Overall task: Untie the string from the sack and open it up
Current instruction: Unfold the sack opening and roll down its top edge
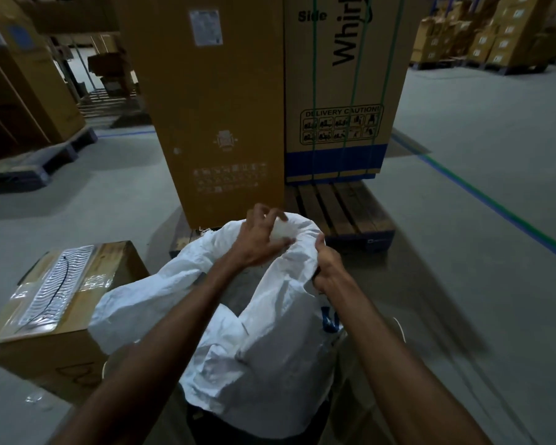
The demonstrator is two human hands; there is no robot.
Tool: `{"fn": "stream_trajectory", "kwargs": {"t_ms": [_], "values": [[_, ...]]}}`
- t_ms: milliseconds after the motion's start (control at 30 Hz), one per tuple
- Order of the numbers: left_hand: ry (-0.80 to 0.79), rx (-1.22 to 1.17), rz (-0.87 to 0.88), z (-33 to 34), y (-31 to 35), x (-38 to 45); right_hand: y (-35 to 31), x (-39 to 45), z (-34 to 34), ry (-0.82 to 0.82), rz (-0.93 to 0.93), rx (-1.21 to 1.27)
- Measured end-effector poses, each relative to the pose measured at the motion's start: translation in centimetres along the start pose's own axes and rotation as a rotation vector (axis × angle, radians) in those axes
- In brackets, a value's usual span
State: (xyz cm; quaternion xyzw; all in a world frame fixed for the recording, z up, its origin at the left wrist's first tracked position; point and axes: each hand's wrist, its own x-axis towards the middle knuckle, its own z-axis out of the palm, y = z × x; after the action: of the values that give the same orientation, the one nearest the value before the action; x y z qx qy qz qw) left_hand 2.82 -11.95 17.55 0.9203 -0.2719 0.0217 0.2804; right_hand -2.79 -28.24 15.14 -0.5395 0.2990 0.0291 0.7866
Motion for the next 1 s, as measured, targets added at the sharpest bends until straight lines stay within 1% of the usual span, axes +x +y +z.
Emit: {"fn": "stream_trajectory", "kwargs": {"t_ms": [33,67,100,133,167,200,300,367,400,467,500,533,567,600,667,700,733,767,800,867,933,967,1000], "values": [[-0.081,-0.154,-0.034,0.1,0.6,-1.2,-0.1,-0.2,0.4,-0.021,0.02,0.083],[-0.194,-0.272,-0.063,0.2,1.1,-2.5,-0.2,-0.6,0.7,-0.028,0.029,0.152],[-0.286,-0.333,-0.074,0.3,1.4,-3.8,-0.3,-1.2,1.0,-0.023,0.035,0.201],[-0.324,-0.334,-0.061,0.4,1.5,-5.0,-0.4,-1.8,1.2,-0.023,0.032,0.239],[-0.312,-0.297,-0.034,0.5,1.6,-6.0,-0.4,-2.1,1.2,-0.012,0.028,0.289],[-0.253,-0.258,-0.007,0.6,1.5,-6.8,-0.4,-2.1,1.1,0.004,0.012,0.33],[-0.034,-0.176,0.051,1.0,0.9,-7.5,-0.5,-2.3,1.2,-0.075,0.086,0.522],[0.071,-0.017,0.058,0.9,0.8,-7.4,-0.4,-2.2,1.4,-0.146,0.068,0.538],[0.104,0.071,0.056,0.6,0.8,-7.3,-0.4,-2.3,1.5,-0.162,0.037,0.494],[0.159,0.221,0.071,-0.1,1.0,-7.0,-0.2,-2.5,1.8,-0.158,-0.043,0.316],[0.181,0.271,0.084,-0.6,1.0,-6.9,0.1,-2.3,1.8,-0.124,-0.094,0.171],[0.199,0.307,0.096,-1.3,0.9,-6.6,0.4,-2.5,1.8,-0.055,-0.182,-0.003],[0.212,0.326,0.107,-2.0,0.9,-6.4,0.6,-2.5,1.6,0.009,-0.332,-0.192],[0.219,0.328,0.128,-2.6,0.8,-6.1,0.8,-2.8,1.5,0.029,-0.531,-0.38],[0.235,0.319,0.189,-3.3,0.9,-5.7,1.3,-3.1,1.4,0.009,-0.945,-0.822],[0.24,0.324,0.211,-3.4,1.1,-5.5,1.2,-3.4,1.6,0.017,-1.111,-1.048],[0.244,0.335,0.223,-3.5,1.3,-5.4,0.9,-3.4,1.7,0.044,-1.249,-1.212],[0.246,0.337,0.227,-3.4,1.4,-5.3,0.4,-3.2,1.9,0.071,-1.358,-1.311],[0.253,0.314,0.228,-3.3,1.5,-5.4,-0.2,-3.2,2.0,0.066,-1.424,-1.358],[0.283,0.179,0.198,-2.8,1.7,-6.1,-1.2,-3.0,1.9,-0.006,-1.484,-1.369],[0.316,0.017,0.095,-2.2,1.4,-7.4,-2.1,-2.5,1.5,-0.045,-1.536,-1.367],[0.324,-0.002,0.04,-1.9,1.1,-8.3,-2.4,-2.1,1.1,-0.04,-1.552,-1.358],[0.322,0.039,0.007,-1.4,0.4,-9.0,-2.6,-1.7,0.7,-0.025,-1.561,-1.338]]}}
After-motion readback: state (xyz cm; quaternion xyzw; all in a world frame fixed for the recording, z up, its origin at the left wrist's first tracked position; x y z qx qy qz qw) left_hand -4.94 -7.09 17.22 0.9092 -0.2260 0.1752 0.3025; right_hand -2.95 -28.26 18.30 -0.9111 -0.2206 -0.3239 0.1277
